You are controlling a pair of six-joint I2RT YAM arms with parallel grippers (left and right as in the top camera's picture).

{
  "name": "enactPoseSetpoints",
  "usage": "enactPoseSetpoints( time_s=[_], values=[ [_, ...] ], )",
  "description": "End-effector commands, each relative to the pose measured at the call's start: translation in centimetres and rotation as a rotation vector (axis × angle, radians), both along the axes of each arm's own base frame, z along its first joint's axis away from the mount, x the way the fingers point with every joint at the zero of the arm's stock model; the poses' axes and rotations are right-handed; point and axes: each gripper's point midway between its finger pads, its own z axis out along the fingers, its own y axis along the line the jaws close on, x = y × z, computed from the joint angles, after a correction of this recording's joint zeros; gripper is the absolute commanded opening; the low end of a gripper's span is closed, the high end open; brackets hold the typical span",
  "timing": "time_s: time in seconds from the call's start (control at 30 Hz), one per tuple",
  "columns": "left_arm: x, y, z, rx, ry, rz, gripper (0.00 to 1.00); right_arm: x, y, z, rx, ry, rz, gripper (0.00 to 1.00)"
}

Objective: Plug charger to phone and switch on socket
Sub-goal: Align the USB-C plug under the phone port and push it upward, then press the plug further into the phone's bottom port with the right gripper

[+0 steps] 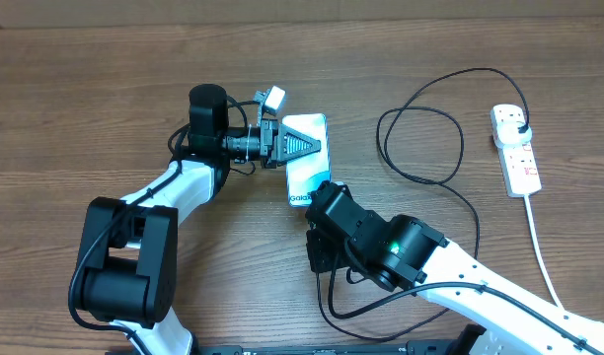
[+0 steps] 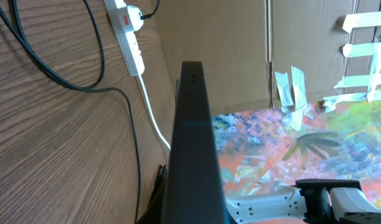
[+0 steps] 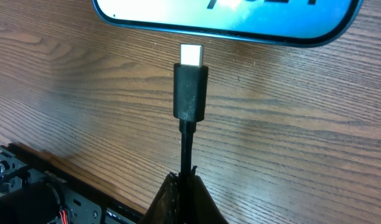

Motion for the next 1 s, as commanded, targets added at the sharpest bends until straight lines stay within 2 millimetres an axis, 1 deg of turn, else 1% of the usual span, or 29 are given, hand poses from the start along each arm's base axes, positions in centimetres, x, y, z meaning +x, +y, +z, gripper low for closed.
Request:
enactPoseSetpoints(
  time_s=[0.0, 0.47, 0.97],
  values=[
    [-0.19, -0.26, 0.93, -0.018, -0.051, -0.035, 0.04, 0.48, 0.60, 1.12, 0.028, -0.019, -0.020, 0.04],
    [-0.19, -0.26, 0.93, -0.019, -0.076, -0.036, 0.04, 0.46, 0.55, 1.10, 0.026, -0.017, -0.023, 0.04],
    [-0.30, -0.25, 0.91, -0.020, -0.073, -0.041, 0.04, 0.97, 0.30, 1.12, 0.019, -0.032, -0.062, 0.04]
  ],
)
